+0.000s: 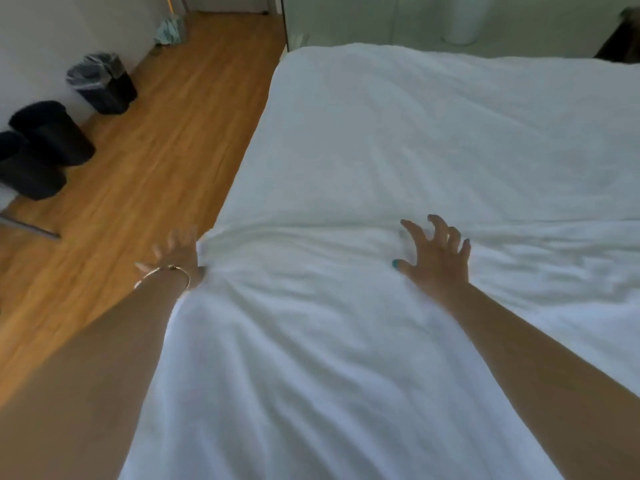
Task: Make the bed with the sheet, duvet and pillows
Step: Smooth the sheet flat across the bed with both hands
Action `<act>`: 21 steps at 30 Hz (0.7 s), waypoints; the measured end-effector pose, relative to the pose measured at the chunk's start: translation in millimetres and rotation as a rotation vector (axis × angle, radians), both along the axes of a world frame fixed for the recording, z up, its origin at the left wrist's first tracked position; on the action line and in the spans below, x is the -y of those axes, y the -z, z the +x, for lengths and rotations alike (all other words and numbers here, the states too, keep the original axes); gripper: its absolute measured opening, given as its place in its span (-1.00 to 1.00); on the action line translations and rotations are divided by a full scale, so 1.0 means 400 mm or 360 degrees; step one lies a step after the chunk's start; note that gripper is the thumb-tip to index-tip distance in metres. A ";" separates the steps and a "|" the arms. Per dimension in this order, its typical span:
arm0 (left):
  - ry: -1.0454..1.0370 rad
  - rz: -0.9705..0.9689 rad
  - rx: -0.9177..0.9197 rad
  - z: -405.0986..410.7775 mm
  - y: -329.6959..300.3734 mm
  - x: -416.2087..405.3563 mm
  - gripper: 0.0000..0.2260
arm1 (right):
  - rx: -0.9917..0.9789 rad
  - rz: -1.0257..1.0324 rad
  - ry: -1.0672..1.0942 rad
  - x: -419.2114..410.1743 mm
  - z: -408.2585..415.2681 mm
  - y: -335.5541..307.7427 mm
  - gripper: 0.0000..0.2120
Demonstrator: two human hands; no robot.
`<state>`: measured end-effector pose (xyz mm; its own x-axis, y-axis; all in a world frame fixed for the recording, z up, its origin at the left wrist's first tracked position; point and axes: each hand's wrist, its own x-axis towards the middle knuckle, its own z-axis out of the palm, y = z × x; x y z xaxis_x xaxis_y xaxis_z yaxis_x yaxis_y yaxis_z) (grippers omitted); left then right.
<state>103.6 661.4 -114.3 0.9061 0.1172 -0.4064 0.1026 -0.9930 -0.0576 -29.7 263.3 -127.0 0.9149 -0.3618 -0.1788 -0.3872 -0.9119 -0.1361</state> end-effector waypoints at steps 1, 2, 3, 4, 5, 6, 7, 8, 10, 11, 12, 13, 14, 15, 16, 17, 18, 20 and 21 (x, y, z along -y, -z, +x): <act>0.0133 -0.0223 0.0069 -0.024 0.038 -0.011 -0.23 | -0.0035 0.0099 -0.0025 -0.027 -0.030 0.026 -0.30; 0.0236 -0.0436 0.0099 -0.045 0.069 -0.014 -0.24 | -0.0107 0.0172 -0.0062 -0.051 -0.057 0.049 -0.30; 0.0255 -0.0584 0.0099 -0.056 0.088 -0.009 -0.20 | -0.0174 0.0202 -0.0097 -0.069 -0.073 0.068 -0.26; 0.0203 -0.0626 0.0080 -0.050 0.101 -0.006 -0.12 | -0.0209 0.0200 -0.0113 -0.079 -0.078 0.084 -0.21; 0.0140 -0.0591 0.0052 -0.031 0.109 -0.007 -0.04 | -0.0219 0.0179 -0.0105 -0.083 -0.074 0.094 -0.13; 0.0094 -0.0514 0.0010 -0.009 0.111 -0.011 0.05 | -0.0244 0.0126 -0.0095 -0.087 -0.065 0.099 -0.05; 0.0100 -0.0411 -0.0037 0.016 0.108 -0.016 0.13 | -0.0265 0.0039 -0.0105 -0.093 -0.057 0.104 0.04; 0.0166 -0.0302 -0.0074 0.038 0.099 -0.018 0.20 | -0.0274 -0.0046 -0.0113 -0.099 -0.045 0.111 0.13; 0.0369 -0.0080 -0.0107 0.079 0.082 -0.007 0.28 | -0.0274 -0.0177 -0.0156 -0.094 0.008 0.110 0.30; 0.0473 0.0034 -0.0104 0.094 0.076 0.008 0.30 | -0.0295 -0.0208 -0.0210 -0.080 0.048 0.098 0.37; 0.0569 0.0117 -0.0105 0.101 0.071 0.025 0.31 | -0.0338 -0.0195 -0.0280 -0.059 0.088 0.084 0.42; 0.0648 0.0162 -0.0107 0.105 0.070 0.043 0.31 | -0.0367 -0.0093 -0.0305 -0.033 0.122 0.072 0.45; 0.0699 0.0181 -0.0114 0.105 0.076 0.054 0.31 | -0.0390 0.0147 -0.0198 -0.004 0.143 0.060 0.47; 0.0729 0.0188 -0.0122 0.103 0.090 0.058 0.30 | -0.0347 0.0438 -0.0031 0.029 0.153 0.061 0.51; 0.0730 0.0187 -0.0127 0.104 0.110 0.053 0.31 | -0.0276 0.0715 0.0131 0.059 0.152 0.077 0.55; 0.0709 0.0173 -0.0121 0.108 0.131 0.044 0.32 | -0.0218 0.0794 0.0181 0.076 0.145 0.098 0.54; 0.0683 0.0153 -0.0111 0.115 0.148 0.036 0.33 | -0.0199 0.0645 0.0144 0.078 0.139 0.117 0.46; 0.0605 0.0091 -0.0112 0.134 0.165 0.032 0.34 | -0.0202 0.0137 0.0025 0.072 0.144 0.142 0.18; 0.0557 0.0047 -0.0143 0.141 0.168 0.034 0.31 | -0.0233 -0.0050 -0.0051 0.068 0.150 0.140 0.06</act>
